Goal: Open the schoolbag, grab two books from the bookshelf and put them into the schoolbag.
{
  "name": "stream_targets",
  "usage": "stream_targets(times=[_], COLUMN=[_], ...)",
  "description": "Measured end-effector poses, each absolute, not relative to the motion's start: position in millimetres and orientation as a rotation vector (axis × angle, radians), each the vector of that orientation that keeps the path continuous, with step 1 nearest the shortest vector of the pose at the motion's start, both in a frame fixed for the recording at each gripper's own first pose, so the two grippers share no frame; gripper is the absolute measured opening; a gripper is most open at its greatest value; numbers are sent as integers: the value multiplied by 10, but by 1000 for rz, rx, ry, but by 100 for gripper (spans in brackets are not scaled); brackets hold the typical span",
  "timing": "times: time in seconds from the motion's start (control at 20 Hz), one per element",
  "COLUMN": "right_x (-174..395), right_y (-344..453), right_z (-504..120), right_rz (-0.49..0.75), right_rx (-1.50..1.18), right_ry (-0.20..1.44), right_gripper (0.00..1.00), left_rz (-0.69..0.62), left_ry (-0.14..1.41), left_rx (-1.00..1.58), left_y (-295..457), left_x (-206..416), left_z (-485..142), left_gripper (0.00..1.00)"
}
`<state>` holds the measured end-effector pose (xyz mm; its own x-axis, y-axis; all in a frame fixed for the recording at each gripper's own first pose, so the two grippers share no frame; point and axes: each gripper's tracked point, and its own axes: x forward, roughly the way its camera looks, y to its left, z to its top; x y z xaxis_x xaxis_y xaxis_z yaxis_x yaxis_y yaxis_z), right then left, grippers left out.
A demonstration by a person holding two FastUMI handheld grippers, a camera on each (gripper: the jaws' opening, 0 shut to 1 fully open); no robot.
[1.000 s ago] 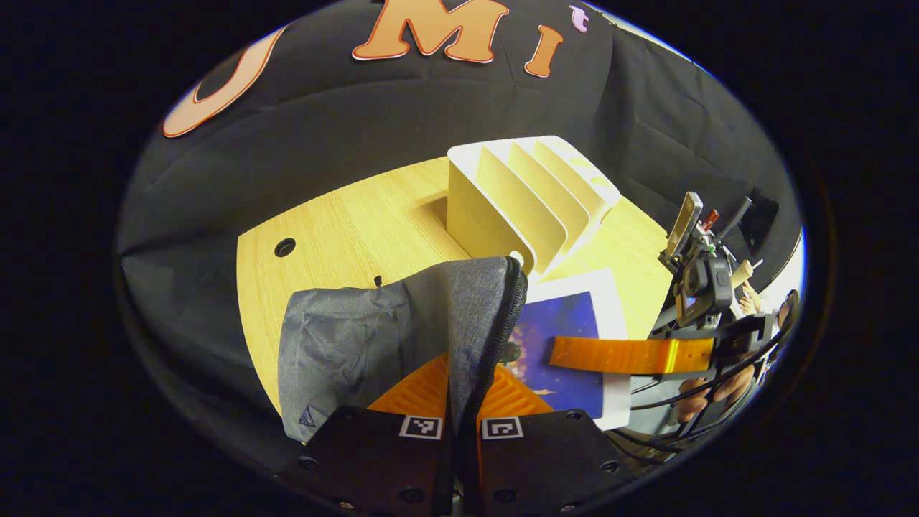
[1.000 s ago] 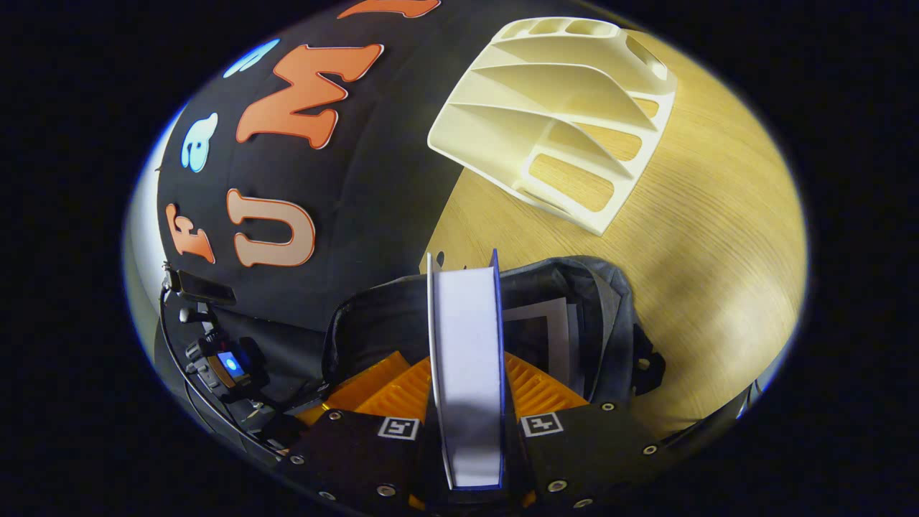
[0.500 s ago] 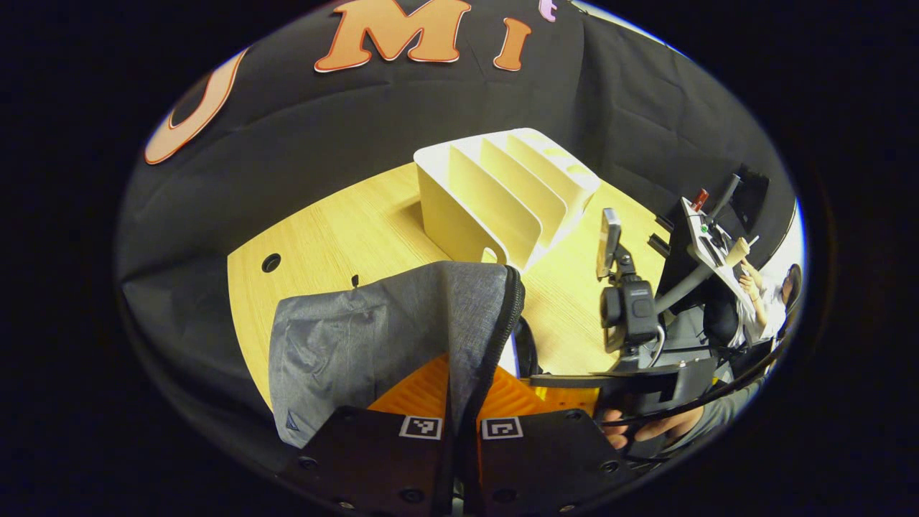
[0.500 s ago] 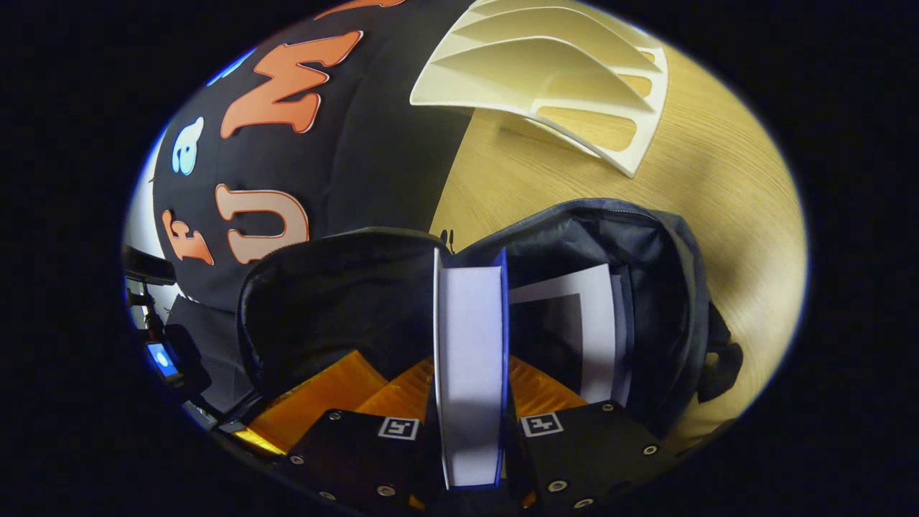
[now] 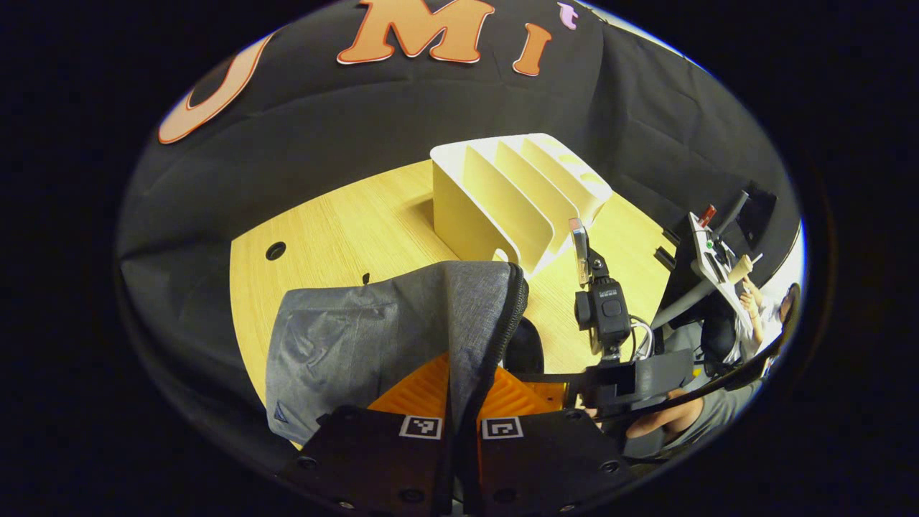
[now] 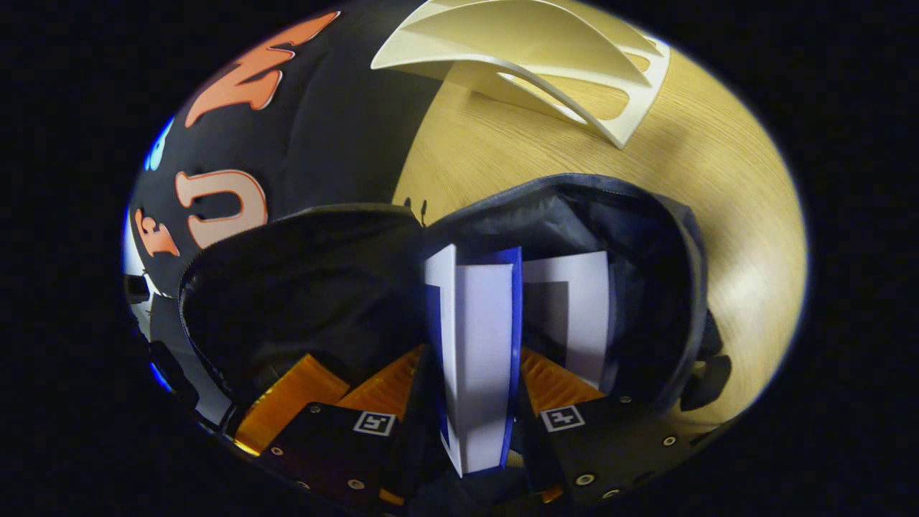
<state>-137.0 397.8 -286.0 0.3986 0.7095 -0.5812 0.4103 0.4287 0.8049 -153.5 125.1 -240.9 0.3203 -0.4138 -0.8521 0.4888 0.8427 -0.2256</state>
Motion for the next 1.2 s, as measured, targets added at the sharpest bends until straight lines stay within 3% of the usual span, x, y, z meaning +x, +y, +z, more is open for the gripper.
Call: stream_targets(times=[0.1,0.25,0.3,0.35,0.5,0.55,0.6,0.65,0.75,0.9,1.2], right_x=[-1538,-1745,-1732,-1701,-1551,-1476,-1421,-1349,-1183,-982,-387], right_y=[3769,3412,3298,3171,2758,2589,2424,2274,2016,1562,707], right_z=[-2930,-2965,-2927,-2895,-2775,-2746,-2720,-2686,-2594,-2526,-1971], right_rz=[261,282,294,300,324,323,321,316,315,284,181], right_rx=[1056,920,898,880,808,775,744,722,682,573,381], right_ry=[1265,1333,1315,1305,1242,1220,1199,1175,1100,1002,666], right_gripper=[65,67,55,68,70,71,77,80,89,97,96], left_rz=[-572,-539,-525,-509,-473,-459,-436,-408,-337,-300,-208], left_ry=[1093,1081,1082,1082,1088,1095,1102,1102,1087,1020,765], left_rx=[68,79,89,92,55,33,27,33,45,24,-1], left_y=[1253,1181,1145,1110,939,866,823,808,749,455,54], left_x=[-1540,-1557,-1562,-1564,-1577,-1597,-1614,-1613,-1587,-1530,-1073], left_z=[-2465,-2513,-2539,-2546,-2567,-2575,-2598,-2625,-2617,-2466,-1864], left_gripper=[7,11,12,14,23,39,48,67,70,97,98])
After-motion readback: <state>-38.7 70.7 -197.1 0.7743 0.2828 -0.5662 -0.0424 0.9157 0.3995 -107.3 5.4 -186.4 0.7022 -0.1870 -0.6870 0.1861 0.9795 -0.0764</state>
